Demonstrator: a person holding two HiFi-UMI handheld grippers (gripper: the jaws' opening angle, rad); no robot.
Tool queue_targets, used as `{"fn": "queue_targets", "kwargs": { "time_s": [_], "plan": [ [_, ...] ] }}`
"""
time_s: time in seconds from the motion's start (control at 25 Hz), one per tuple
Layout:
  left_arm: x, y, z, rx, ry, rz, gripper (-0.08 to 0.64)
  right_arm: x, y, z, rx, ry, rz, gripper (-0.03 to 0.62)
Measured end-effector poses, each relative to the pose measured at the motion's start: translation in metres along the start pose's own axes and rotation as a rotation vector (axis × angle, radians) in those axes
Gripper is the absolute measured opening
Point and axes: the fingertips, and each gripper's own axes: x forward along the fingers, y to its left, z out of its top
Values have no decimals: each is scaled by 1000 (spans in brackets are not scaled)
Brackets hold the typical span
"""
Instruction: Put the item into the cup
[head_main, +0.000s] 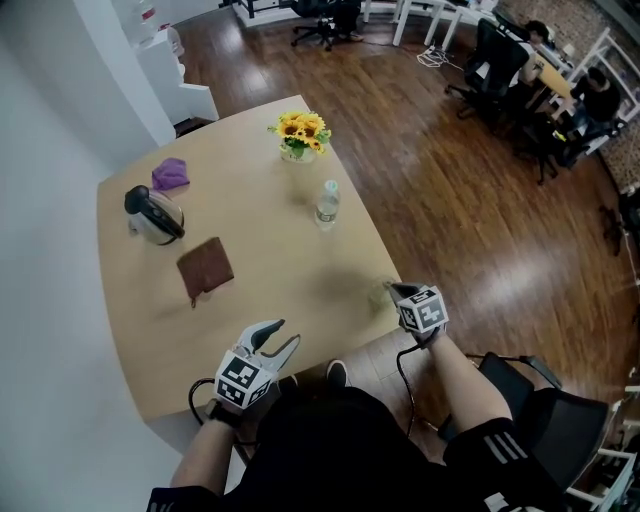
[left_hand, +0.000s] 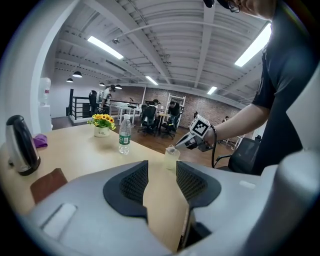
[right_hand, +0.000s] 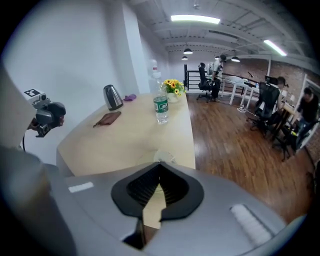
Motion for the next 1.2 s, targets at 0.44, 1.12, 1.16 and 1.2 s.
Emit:
{"fn": "queue_targets", "kwargs": {
  "time_s": [0.44,1.12,1.16,1.2],
  "plan": [
    [5,-2,1,-14,8,19,170,20,15,-11,-122,145,24,11],
    [8,-8,3,-18,-1,29,170,12,31,-8,-74,96,100,127],
    [7,-8,3,-17,-1,31,170,12,32,-6,-74,91,101,129],
    [7,-8,4,-17,-2,33,170,10,33,-4,-75,80,102,129]
  ]
}}
